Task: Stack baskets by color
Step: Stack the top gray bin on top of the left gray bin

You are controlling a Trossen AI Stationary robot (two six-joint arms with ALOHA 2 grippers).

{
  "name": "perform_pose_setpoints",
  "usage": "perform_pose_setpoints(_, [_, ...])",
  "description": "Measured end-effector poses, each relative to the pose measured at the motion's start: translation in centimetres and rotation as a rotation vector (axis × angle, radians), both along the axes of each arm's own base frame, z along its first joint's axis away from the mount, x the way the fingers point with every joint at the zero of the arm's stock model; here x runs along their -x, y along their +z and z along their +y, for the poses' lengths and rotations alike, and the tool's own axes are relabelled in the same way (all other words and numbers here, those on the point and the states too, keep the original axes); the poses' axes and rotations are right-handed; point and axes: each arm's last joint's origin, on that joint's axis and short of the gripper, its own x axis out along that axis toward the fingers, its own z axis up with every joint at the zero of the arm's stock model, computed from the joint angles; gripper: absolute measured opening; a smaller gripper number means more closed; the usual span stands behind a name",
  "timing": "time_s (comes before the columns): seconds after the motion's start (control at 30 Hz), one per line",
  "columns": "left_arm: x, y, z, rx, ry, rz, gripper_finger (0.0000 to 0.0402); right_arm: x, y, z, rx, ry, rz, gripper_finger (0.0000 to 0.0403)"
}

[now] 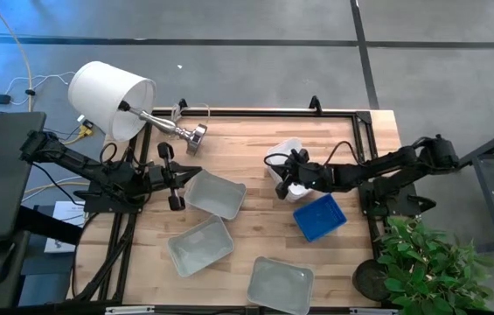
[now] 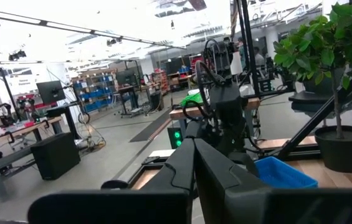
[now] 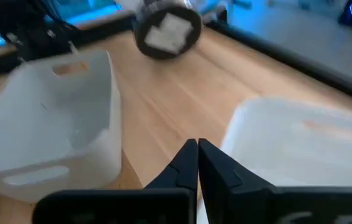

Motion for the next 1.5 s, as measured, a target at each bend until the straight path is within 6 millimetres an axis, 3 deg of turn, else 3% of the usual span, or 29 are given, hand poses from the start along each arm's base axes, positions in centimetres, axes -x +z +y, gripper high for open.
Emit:
perform_pose_setpoints(0.17, [0.0,-0.1,0.0,-0.002,0.000,0.010,0.0000,0.0,3.6,0.0,0.121,0.058,-0.124,0.0000])
perform_pose_setpoints(0.37, [0.0,-0.2,0.0,0.017,-0.003,0.017,0.0000,2.6,7.0,1.0,0.237,0.002,-0.221,0.0000])
perform_pose_setpoints(0.47, [-0.1,-0.5,0.0,0.028,-0.006,0.034,0.0000,4.2,6.8,1.9,0.267,-0.015,-0.240,0.0000])
perform_pose_setpoints(0.63, [-0.1,-0.7,0.0,0.039,-0.008,0.051,0.0000,6.8,5.3,3.1,0.310,0.039,-0.421,0.0001])
perform_pose_setpoints(0.77, [-0.1,-0.7,0.0,0.098,-0.014,0.030,0.0000,8.6,3.8,3.0,0.327,0.115,-0.593,0.0001])
perform_pose_setpoints(0.87, [-0.1,-0.7,0.3,0.136,-0.002,0.015,0.0000,9.4,2.8,2.7,0.309,0.161,-0.626,0.0001])
perform_pose_setpoints(1.2, [0.0,-1.8,1.2,0.175,0.039,-0.017,0.0000,9.1,2.9,2.8,0.272,0.209,-0.641,0.0001])
perform_pose_setpoints(1.5, [1.4,-2.0,0.8,0.072,-0.101,0.008,0.0000,6.6,4.1,3.1,0.307,0.364,-0.425,0.0000])
